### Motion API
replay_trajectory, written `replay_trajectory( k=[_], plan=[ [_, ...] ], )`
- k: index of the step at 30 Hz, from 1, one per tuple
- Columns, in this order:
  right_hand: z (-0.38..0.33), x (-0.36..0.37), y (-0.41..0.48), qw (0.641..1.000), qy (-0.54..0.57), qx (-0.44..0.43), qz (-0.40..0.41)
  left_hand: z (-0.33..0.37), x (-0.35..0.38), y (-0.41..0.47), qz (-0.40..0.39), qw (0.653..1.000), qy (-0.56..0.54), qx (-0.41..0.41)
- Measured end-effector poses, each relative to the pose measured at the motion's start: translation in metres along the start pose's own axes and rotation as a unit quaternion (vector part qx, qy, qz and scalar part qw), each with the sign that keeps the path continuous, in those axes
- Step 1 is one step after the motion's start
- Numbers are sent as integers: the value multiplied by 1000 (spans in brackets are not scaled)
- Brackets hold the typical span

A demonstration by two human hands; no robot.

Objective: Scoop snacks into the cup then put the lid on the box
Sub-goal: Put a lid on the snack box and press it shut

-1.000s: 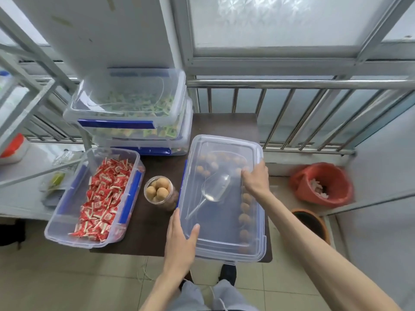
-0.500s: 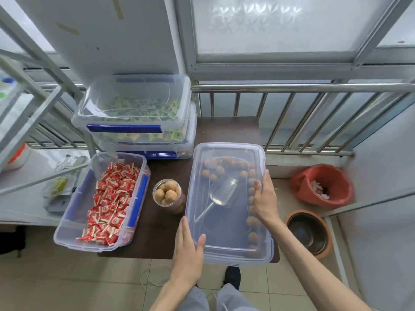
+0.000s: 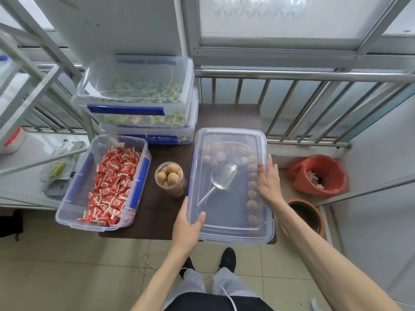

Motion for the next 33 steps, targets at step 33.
replay_trajectory(
  k=[33],
  plan=[
    [-25, -11, -9, 976, -16, 158, 147, 17, -3, 29, 67, 998, 0, -14]
  ],
)
Point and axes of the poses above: each hand's wrist, its own y-axis towards the middle knuckle, its own x-axis out of the palm, z = x × y, the point moved 3 cm from there along y, towards the middle knuckle, and after that the axes turned 10 degrees about -y, right-handed, at the moved point
